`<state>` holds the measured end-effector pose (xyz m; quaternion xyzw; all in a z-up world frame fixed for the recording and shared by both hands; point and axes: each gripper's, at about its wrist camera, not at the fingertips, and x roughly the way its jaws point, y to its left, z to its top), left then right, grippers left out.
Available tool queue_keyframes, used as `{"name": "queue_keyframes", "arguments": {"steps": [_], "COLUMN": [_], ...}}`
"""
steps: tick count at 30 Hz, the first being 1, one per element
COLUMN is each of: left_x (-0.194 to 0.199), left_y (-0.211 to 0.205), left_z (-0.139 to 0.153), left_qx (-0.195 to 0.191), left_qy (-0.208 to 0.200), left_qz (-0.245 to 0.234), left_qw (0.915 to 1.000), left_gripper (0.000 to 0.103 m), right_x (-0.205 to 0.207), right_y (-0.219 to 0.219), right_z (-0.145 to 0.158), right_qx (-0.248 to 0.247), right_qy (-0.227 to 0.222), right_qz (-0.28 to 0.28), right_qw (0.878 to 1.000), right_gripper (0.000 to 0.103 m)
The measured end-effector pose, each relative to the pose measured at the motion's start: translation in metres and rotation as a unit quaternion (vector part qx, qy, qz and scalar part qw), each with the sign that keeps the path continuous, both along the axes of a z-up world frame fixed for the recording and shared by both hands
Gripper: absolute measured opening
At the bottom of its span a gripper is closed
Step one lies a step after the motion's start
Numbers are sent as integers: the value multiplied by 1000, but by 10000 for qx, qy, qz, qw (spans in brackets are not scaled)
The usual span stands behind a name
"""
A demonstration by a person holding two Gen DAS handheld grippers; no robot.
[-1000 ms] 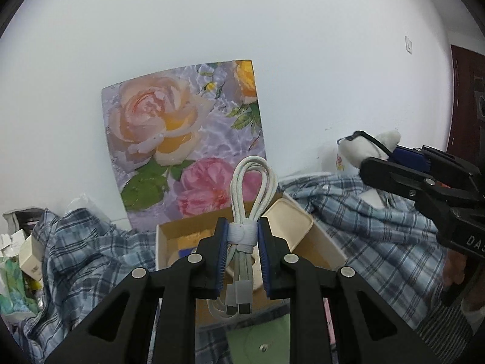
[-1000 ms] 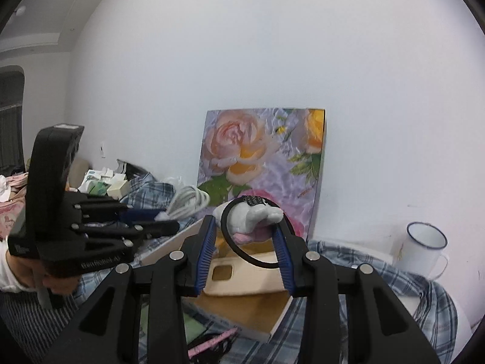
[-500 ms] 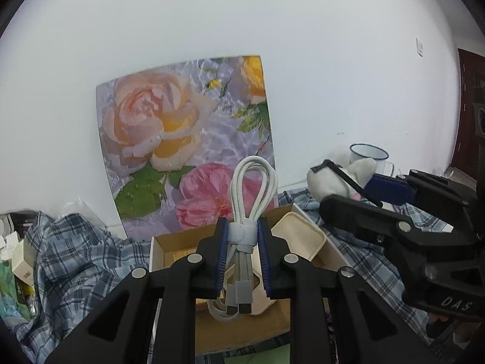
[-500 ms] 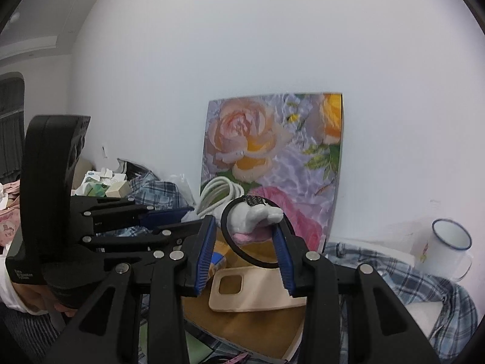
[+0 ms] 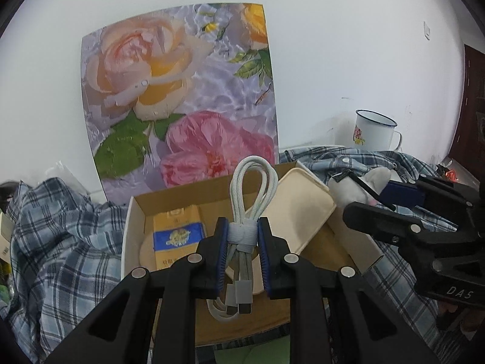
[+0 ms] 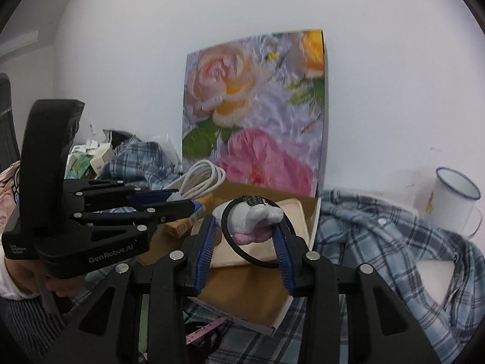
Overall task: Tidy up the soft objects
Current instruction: 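Lift the white cable and earbud object over the white box, then open both tools to drop the cable and earbud object into the box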
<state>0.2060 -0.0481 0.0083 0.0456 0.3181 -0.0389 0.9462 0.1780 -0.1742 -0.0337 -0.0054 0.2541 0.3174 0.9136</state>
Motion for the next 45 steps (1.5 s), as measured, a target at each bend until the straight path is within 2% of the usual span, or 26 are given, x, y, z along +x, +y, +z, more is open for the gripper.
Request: {"name": "queue_keyframes", "arguments": {"steps": [10,16,24,28,31,34,35,36,38,40,41,42,43,45], "left_x": [5,11,9,9,11,12,12,12,11,10,9,9,10,13], "left_y": [-1,-2,-11,-14,-11,-9,-8,-8,-8,-8,-4,0,8,19], "left_z": [-14,-27,-35,-39,-41,-40,-40,-40,-38,-34,-31,-29,-26,-23], "left_qx": [14,-39,12,158,46,-21,-35,-46,-36,170,214,198,62,-256], "left_qy": [214,514,657,673,732,745,746,748,708,591,470,376,306,296], "left_qz": [-125,-173,-262,-244,-240,-202,-189,-184,-163,-2,83,191,262,275], "left_qw": [9997,9985,9975,9973,9970,9970,9970,9970,9973,9981,9986,9989,9992,9989], "left_gripper": [20,20,20,20,20,21,21,24,43,82,89,98,103,103], "right_x": [2,2,5,5,5,5,5,4,2,3,4,6,8,9], "right_y": [3,10,17,21,22,23,23,23,24,23,22,18,14,8], "right_z": [-9,-13,-24,-28,-29,-29,-30,-29,-28,-28,-29,-29,-28,-26], "right_qx": [-124,-239,-400,-506,-521,-590,-624,-653,-701,-812,-794,-684,-582,-358], "right_qy": [371,444,703,832,861,859,848,822,751,703,722,770,801,836], "right_qz": [77,199,303,351,340,264,228,193,151,1,-47,-73,-107,-173], "right_qw": [9992,9985,9963,9946,9943,9942,9942,9943,9946,9942,9942,9947,9950,9957], "right_gripper": [37,38,39,39,40,47,56,65,70,70,70,76,81,97]}}
